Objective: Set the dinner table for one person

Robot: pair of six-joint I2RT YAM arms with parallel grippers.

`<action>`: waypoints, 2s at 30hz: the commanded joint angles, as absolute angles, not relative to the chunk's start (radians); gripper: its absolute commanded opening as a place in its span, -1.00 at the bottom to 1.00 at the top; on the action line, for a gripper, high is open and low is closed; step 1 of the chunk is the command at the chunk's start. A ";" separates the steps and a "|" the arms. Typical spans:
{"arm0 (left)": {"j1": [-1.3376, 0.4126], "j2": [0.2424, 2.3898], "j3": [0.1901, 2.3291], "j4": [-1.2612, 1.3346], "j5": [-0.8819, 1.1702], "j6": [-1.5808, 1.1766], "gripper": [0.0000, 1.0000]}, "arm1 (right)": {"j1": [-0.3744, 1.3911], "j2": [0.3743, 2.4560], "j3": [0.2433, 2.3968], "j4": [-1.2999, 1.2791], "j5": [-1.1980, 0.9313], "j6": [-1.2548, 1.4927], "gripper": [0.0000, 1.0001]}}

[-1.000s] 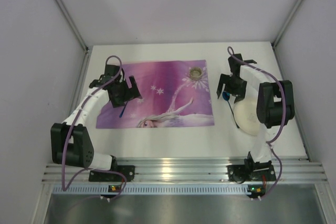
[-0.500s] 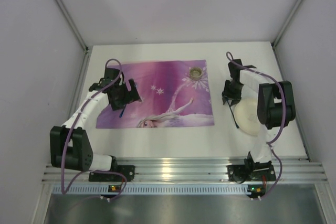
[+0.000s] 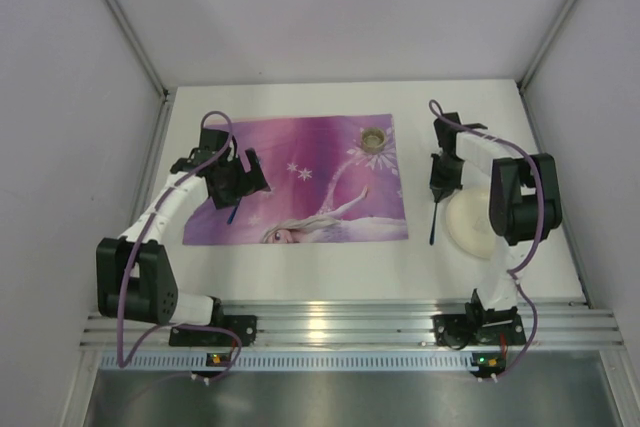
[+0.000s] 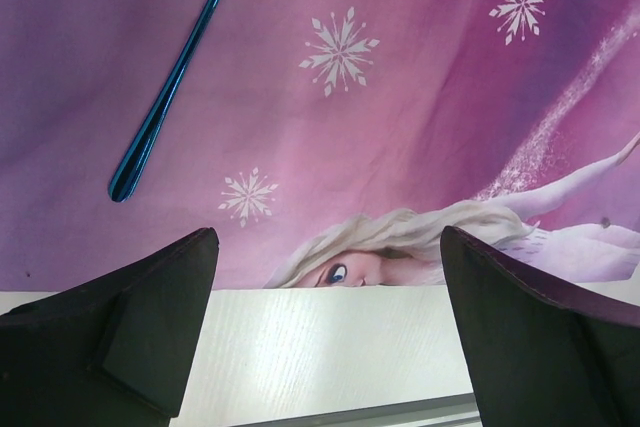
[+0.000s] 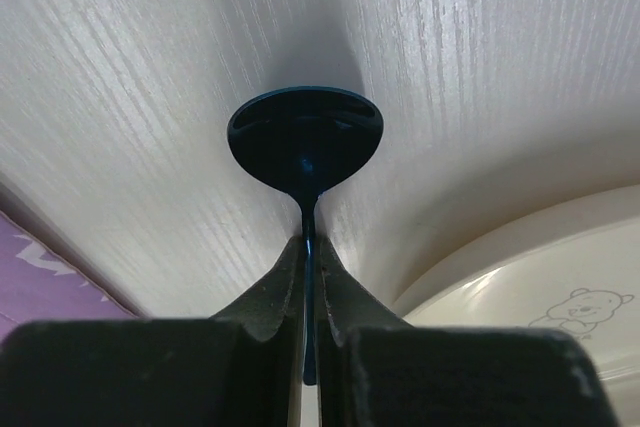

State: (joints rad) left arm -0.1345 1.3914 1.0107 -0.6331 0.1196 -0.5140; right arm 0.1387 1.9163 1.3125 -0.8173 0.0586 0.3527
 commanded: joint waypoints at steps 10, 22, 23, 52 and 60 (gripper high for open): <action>-0.135 1.430 1.058 -0.595 0.130 -0.506 0.96 | 0.300 1.804 1.569 -0.942 0.009 0.403 -1.00; -0.135 1.399 1.052 -0.627 0.117 -0.500 0.96 | 0.532 2.086 1.776 -0.902 -0.113 0.495 -1.00; -0.135 1.393 1.051 -0.633 0.114 -0.500 0.96 | 0.531 2.106 1.796 -0.905 -0.109 0.492 -1.00; -0.133 1.353 1.003 -0.624 0.110 -0.483 0.96 | 0.316 1.803 1.563 -0.933 0.063 0.483 0.80; -0.133 1.379 0.969 -0.572 0.144 -0.511 0.96 | 0.178 1.785 1.376 -0.948 0.193 0.431 0.80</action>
